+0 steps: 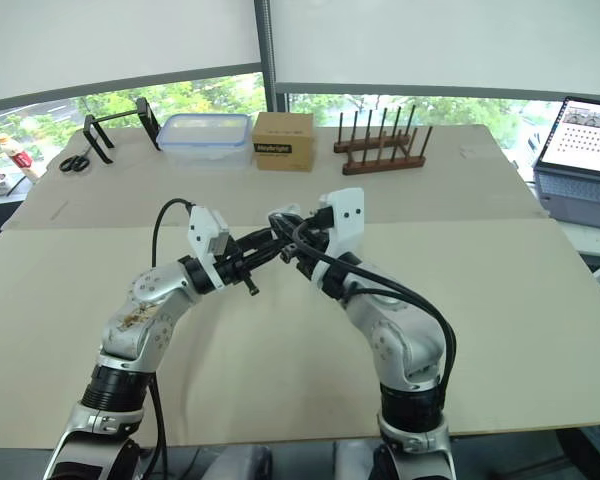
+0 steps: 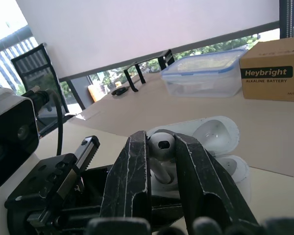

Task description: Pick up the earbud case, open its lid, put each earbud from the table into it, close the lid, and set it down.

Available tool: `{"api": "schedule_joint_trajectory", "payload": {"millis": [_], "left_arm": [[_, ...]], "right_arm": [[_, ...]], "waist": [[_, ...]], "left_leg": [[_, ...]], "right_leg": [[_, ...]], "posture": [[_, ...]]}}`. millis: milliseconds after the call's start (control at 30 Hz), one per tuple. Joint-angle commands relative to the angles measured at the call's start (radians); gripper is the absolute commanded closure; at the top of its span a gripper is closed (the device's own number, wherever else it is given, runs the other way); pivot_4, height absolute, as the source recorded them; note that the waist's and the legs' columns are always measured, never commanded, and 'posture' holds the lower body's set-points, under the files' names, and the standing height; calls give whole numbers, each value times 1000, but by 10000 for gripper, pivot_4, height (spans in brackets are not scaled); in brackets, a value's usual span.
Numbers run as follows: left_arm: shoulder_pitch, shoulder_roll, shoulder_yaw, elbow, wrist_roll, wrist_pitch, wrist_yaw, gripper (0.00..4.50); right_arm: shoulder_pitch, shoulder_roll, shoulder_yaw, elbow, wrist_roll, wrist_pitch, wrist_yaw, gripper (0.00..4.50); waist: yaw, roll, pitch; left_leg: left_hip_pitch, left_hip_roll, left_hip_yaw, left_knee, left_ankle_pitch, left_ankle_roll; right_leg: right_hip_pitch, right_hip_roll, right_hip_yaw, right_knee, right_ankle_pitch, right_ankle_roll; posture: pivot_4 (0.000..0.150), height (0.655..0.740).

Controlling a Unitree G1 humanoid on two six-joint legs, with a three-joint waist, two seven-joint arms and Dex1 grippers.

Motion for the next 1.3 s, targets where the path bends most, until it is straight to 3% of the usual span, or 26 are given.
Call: {"api": "schedule_joint_trajectory", "payload": {"millis": [33,133,367,533,667,767,1067,1233,1300], "left_arm": [[-29,-2,24,-40,-19,-11,9,39833],[-25,4,23,-38,-16,-12,7,39833],[-13,12,25,-33,-14,-13,3,39833],[-3,23,29,-23,-12,-17,-9,39833],[14,40,17,-17,-5,-24,-37,39833],[41,56,0,-30,-6,-26,-69,39833],[76,79,-17,-49,-15,-14,-130,39833],[76,83,-19,-53,-20,-3,-144,39833],[76,84,-18,-55,-22,-1,-146,39833]], "right_arm": [[15,-2,17,-29,2,-12,-24,27415],[26,-34,17,-72,13,7,-25,18368],[47,-134,-33,-197,72,69,-17,18028],[64,-305,-137,-297,114,85,42,18028],[229,-525,-218,-306,41,-5,141,18028],[381,-607,-309,-286,-15,-84,167,18028],[867,-627,-534,-206,-59,-338,334,18028],[965,-630,-611,-119,-29,-369,392,2580],[983,-637,-628,-86,-29,-371,408,0]], "waist": [[0,0,0],[1,0,0],[3,0,0],[6,0,0],[15,0,0],[26,0,0],[33,0,0],[33,0,0],[33,0,0]], "left_leg": [[0,0,0,0,0,0],[0,0,0,0,0,0],[0,0,0,0,0,0],[0,0,0,0,0,0],[1,0,-1,0,-1,2],[1,0,0,0,-1,2],[3,3,12,0,-1,2],[6,3,14,0,-2,3],[6,3,14,0,-2,3]], "right_leg": [[0,0,0,-1,0,0],[0,0,0,-1,0,0],[1,0,0,-2,0,0],[2,0,0,-3,0,0],[6,0,-3,-11,0,0],[6,0,-2,-11,0,0],[9,1,0,-11,0,0],[12,1,1,-12,0,1],[12,1,1,-12,0,1]], "posture": [[1500,7400],[1500,7400],[1500,7400],[1500,7400],[1500,7400],[1500,7400],[1500,7400],[1500,7400],[1500,7400]]}}
